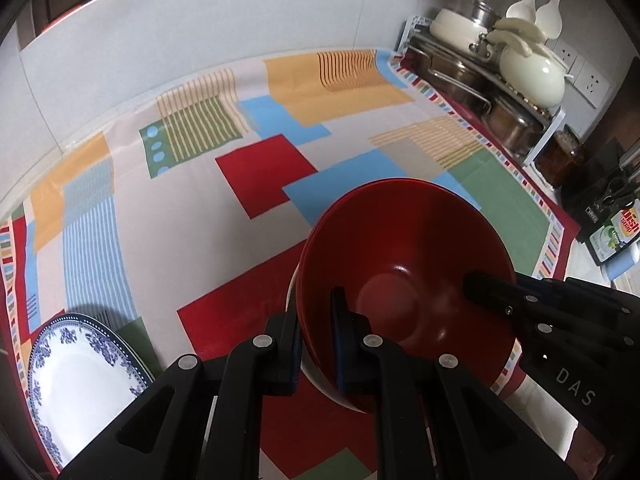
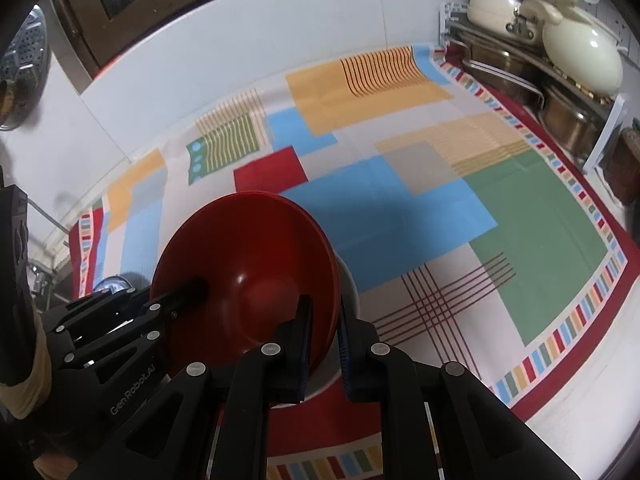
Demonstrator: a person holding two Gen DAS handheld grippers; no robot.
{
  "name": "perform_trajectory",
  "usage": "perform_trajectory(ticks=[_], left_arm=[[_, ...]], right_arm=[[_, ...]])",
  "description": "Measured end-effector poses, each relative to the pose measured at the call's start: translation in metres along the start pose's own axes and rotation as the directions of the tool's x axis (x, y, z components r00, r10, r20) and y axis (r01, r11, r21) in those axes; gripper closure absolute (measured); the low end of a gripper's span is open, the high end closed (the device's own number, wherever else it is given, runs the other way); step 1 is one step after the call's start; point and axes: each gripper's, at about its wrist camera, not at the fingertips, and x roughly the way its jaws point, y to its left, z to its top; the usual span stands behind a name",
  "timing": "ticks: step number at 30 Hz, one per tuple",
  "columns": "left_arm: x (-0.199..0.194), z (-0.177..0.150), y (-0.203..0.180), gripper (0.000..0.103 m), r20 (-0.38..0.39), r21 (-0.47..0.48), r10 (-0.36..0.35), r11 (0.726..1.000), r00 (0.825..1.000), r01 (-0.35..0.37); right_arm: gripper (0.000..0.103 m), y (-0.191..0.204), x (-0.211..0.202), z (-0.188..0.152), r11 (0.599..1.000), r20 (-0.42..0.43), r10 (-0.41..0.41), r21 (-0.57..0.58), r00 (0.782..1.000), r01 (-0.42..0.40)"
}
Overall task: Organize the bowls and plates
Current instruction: 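Lift the red bowl and carry it over the nested bowls, then lower the red bowl into the cream bowl and open both grippers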
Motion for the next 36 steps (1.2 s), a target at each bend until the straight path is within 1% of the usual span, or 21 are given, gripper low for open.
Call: perform_trajectory(ticks=[8, 13, 15, 20, 22, 23, 24, 25, 26, 27, 29, 32, 33, 34, 36], left_arm=[[0.009, -0.002, -0.003, 0.089, -0.018, 0.008, 0.030, 1.000, 0.999, -0.030], [0.009, -0.003, -0.003, 0.089, -0.017, 0.004, 0.027, 1.000, 0.999, -0.027], [0.009, -0.004, -0.003, 0.085, -0.019, 0.005, 0.020, 1.000, 1.000, -0.019], [0.006, -0.003, -0.005, 0.072, -0.029, 0.005, -0.013, 1.000, 0.999, 0.013], [0.004, -0.003, -0.005, 0.067, -0.031, 0.005, -0.029, 1.000, 0.999, 0.029], [0.003, -0.003, -0.006, 0.065, -0.030, 0.003, -0.034, 0.999, 0.999, 0.034], [0.001, -0.003, -0.006, 0.063, -0.027, 0.003, -0.032, 0.999, 0.999, 0.032], [-0.002, -0.004, -0.006, 0.058, -0.012, 0.010, -0.017, 1.000, 1.000, 0.017], [-0.005, -0.003, -0.007, 0.054, 0.000, 0.015, -0.005, 1.000, 1.000, 0.005], [-0.008, -0.003, -0.006, 0.054, 0.014, 0.019, 0.007, 1.000, 1.000, -0.007], [-0.014, -0.002, -0.005, 0.052, 0.034, 0.021, 0.015, 1.000, 0.999, -0.016], [-0.021, -0.001, -0.002, 0.051, 0.053, 0.018, 0.020, 1.000, 0.998, -0.021], [-0.022, -0.001, -0.001, 0.051, 0.059, 0.017, 0.024, 1.000, 0.998, -0.026], [-0.024, -0.001, 0.000, 0.050, 0.065, 0.015, 0.027, 0.999, 0.998, -0.028], [-0.026, -0.001, 0.002, 0.047, 0.072, 0.011, 0.034, 0.999, 0.997, -0.035]], right_arm=[[0.089, -0.005, 0.014, -0.004, 1.000, -0.037, 0.003, -0.004, 0.999, -0.004], [0.089, -0.004, 0.016, -0.004, 1.000, -0.041, 0.011, -0.011, 0.999, -0.011], [0.089, -0.003, 0.015, -0.005, 1.000, -0.040, 0.009, -0.016, 0.999, -0.010], [0.087, 0.000, 0.015, -0.006, 0.999, -0.041, 0.007, -0.038, 0.999, -0.009], [0.083, 0.000, 0.015, -0.006, 0.999, -0.043, 0.021, -0.036, 0.999, -0.022], [0.083, 0.000, 0.014, -0.007, 0.999, -0.044, 0.025, -0.033, 0.999, -0.027], [0.083, 0.000, 0.014, -0.007, 0.999, -0.041, 0.026, -0.031, 0.999, -0.027], [0.082, 0.000, 0.013, -0.007, 0.999, -0.040, 0.023, -0.030, 0.999, -0.024], [0.081, 0.001, 0.012, -0.007, 0.999, -0.038, 0.018, -0.032, 0.999, -0.019], [0.074, 0.001, 0.010, -0.007, 0.999, -0.030, 0.015, -0.034, 0.999, -0.016], [0.067, 0.001, 0.004, -0.007, 0.999, -0.001, -0.001, -0.038, 1.000, 0.001], [0.067, 0.002, -0.005, -0.005, 0.999, 0.031, -0.014, -0.041, 0.999, 0.016], [0.063, 0.003, -0.008, -0.004, 0.999, 0.044, -0.020, -0.044, 0.999, 0.022], [0.055, 0.004, -0.011, -0.004, 0.999, 0.057, -0.025, -0.042, 0.998, 0.028], [0.048, 0.004, -0.015, -0.003, 0.999, 0.080, -0.029, -0.042, 0.996, 0.032]])
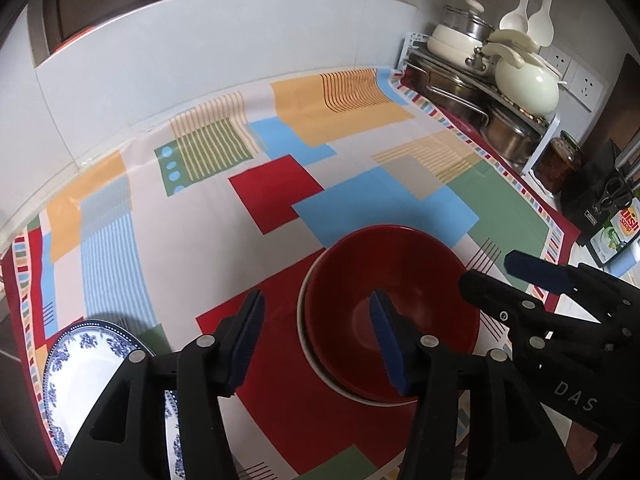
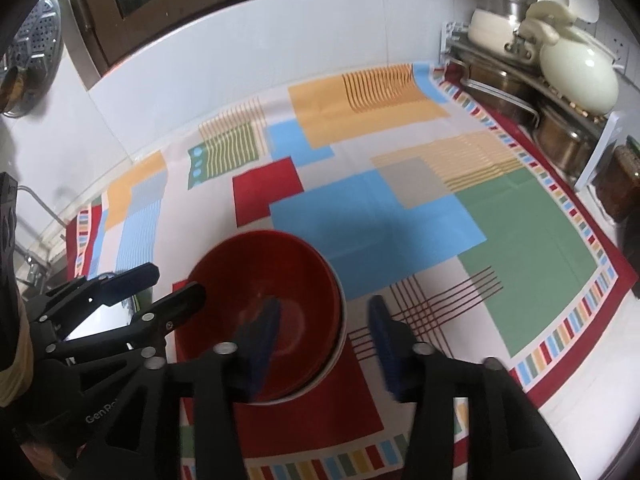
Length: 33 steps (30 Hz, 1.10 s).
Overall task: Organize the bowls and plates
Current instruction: 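Lower the red bowl into the cream bowl and open both grippers, then close both grippers on the rim of the nested bowl stack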
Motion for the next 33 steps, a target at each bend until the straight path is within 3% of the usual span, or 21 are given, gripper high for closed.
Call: perform_trajectory(ticks=[10, 24, 27, 29, 33], left_arm=[[0.009, -0.006, 0.011, 0.045, -0.014, -0.015, 0.059, 0.998, 0.998, -0.059], [0.053, -0.015, 0.009, 0.046, -0.133, -0.042, 0.019, 0.999, 0.991, -0.025], [0.061, -0.016, 0.007, 0.051, -0.155, -0.048, 0.007, 0.999, 0.988, -0.015], [0.066, -0.016, 0.007, 0.058, -0.172, -0.056, -0.008, 0.998, 0.985, -0.001], [0.071, -0.016, 0.004, 0.064, -0.186, -0.063, -0.041, 0.998, 0.982, 0.030]], right_arm=[[0.042, -0.005, 0.011, -0.002, 0.999, 0.020, -0.007, 0.040, 1.000, 0.006], [0.043, -0.016, 0.052, -0.013, 0.996, -0.109, 0.031, 0.088, 0.994, -0.021], [0.053, -0.017, 0.059, -0.013, 0.995, -0.133, 0.040, 0.099, 0.990, -0.027], [0.055, -0.018, 0.063, -0.014, 0.994, -0.152, 0.054, 0.107, 0.987, -0.038], [0.063, -0.018, 0.068, -0.016, 0.991, -0.176, 0.076, 0.121, 0.981, -0.055]])
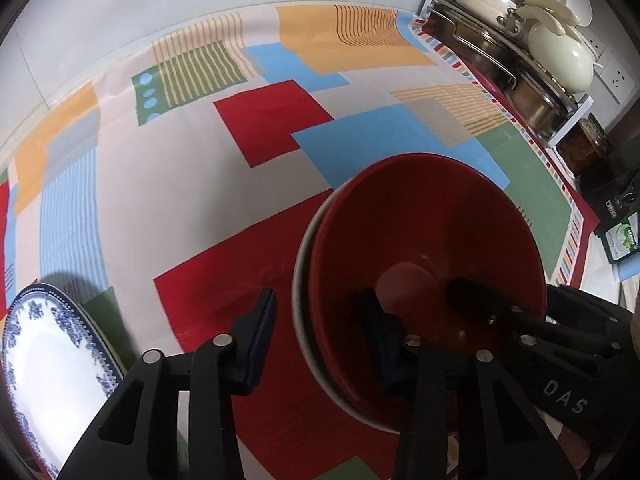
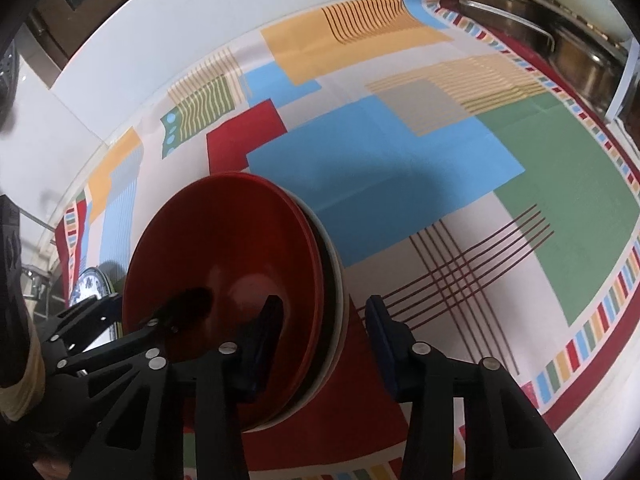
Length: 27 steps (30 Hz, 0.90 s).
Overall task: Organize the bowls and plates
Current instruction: 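Close both grippers on the rim of the nested bowl stack, then lift the bowl stack and carry it over the blue-and-white plate stack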
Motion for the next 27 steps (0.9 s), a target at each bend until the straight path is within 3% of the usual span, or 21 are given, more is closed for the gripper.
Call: perform_trajectory(ticks=[3, 16, 27], left_arm=[[0.002, 0.002, -0.003, 0.070, -0.009, 0.000, -0.021, 1.000, 1.000, 0.021], [0.000, 0.002, -0.002, 0.071, -0.024, -0.036, -0.006, 0.999, 1.000, 0.005], [-0.035, -0.005, 0.014, 0.072, 0.038, -0.078, 0.009, 0.997, 0.999, -0.006]], right_arm=[[0.067, 0.002, 0.004, -0.001, 1.000, -0.017, 0.006, -0.004, 1.000, -0.006], [0.071, 0.007, 0.010, 0.000, 1.000, -0.053, -0.004, 0.024, 0.999, 0.005], [0.071, 0.024, -0.006, 0.003, 1.000, -0.038, 0.014, -0.008, 0.999, -0.014]])
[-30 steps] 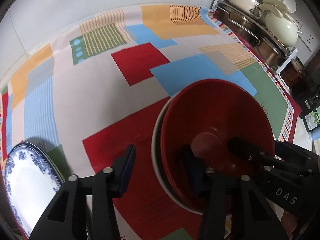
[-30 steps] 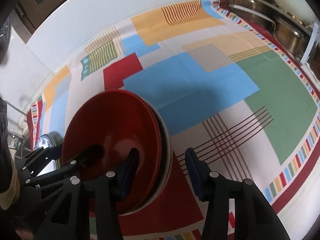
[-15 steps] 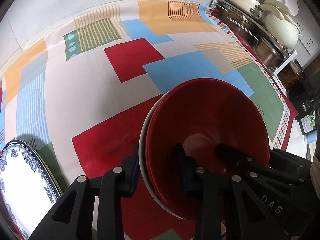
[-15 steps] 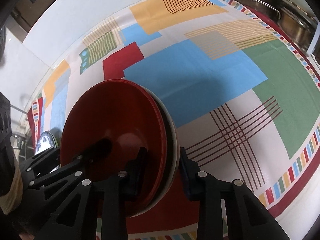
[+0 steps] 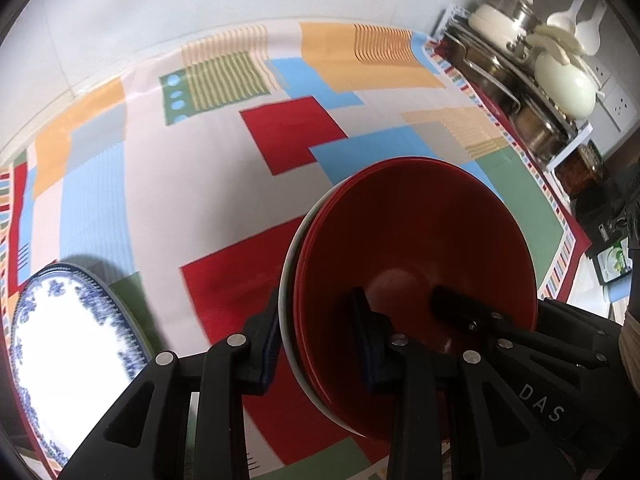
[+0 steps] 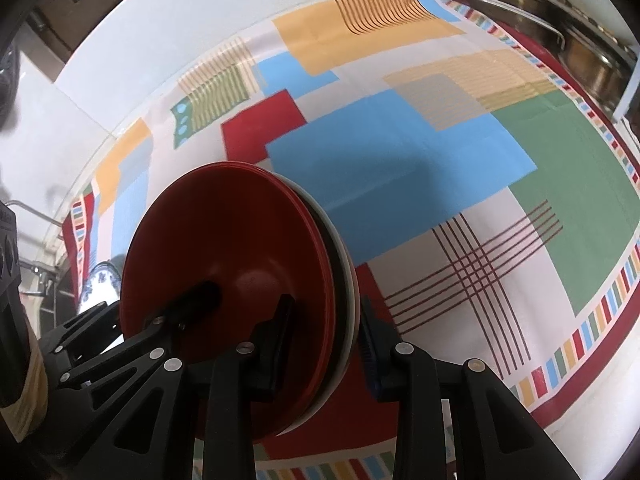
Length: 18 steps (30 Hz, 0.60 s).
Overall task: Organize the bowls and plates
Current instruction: 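Lift the bowl stack and carry it over the blue-and-white plate stack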
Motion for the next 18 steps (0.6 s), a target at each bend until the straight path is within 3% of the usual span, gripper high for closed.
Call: perform_trajectory(ticks=[18], left_arm=[[-0.087, -0.037, 0.084, 0.073, 0.142, -0.195, 0.102, 0.978, 0.985, -0.073]], right_arm=[[0.071, 0.103, -0.032, -0.011, 0.970, 0.067, 0.103, -0.227, 0.992, -0.085]])
